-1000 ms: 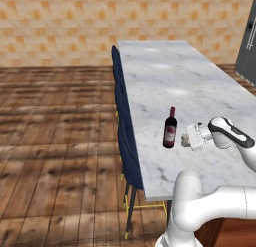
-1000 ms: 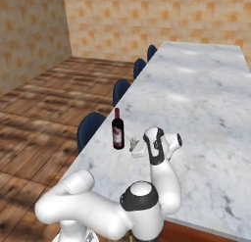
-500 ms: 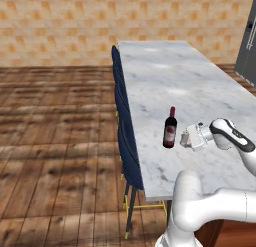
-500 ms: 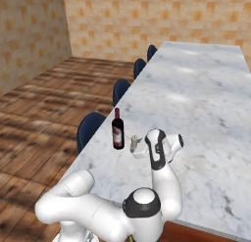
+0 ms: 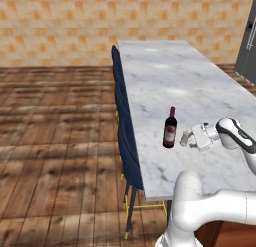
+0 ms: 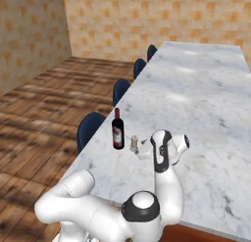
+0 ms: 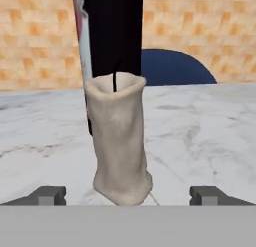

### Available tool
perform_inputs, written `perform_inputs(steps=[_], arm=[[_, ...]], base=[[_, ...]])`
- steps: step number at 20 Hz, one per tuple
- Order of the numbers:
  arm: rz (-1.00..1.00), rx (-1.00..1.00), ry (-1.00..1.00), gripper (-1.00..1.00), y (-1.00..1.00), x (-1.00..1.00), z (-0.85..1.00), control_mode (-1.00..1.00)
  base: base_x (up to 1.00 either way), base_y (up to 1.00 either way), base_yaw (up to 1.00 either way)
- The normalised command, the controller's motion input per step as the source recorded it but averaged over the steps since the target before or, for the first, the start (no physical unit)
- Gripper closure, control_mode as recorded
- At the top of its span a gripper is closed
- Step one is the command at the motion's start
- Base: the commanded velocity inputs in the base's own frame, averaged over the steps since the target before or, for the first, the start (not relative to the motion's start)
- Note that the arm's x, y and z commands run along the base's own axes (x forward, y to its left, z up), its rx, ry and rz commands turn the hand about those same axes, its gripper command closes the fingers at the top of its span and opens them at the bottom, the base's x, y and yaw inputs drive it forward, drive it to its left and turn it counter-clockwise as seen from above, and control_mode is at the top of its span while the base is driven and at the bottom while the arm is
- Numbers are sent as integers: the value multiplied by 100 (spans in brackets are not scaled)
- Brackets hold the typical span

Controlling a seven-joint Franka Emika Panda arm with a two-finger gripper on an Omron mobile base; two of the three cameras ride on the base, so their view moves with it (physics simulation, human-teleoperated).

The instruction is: Get the candle and the wine from the cabinet and move them to the dining counter.

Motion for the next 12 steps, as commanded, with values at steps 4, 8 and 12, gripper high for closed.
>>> perform_inputs(steps=[4,8,12], arm=[[-3,0,10,-100,-23,-32,16,-100],[-14,-4,8,-100,-4,-47,24,-100],[-18,-9,3,-100,-1,-51,28,-100]], base=[[0,0,0],[0,0,0],[0,0,0]])
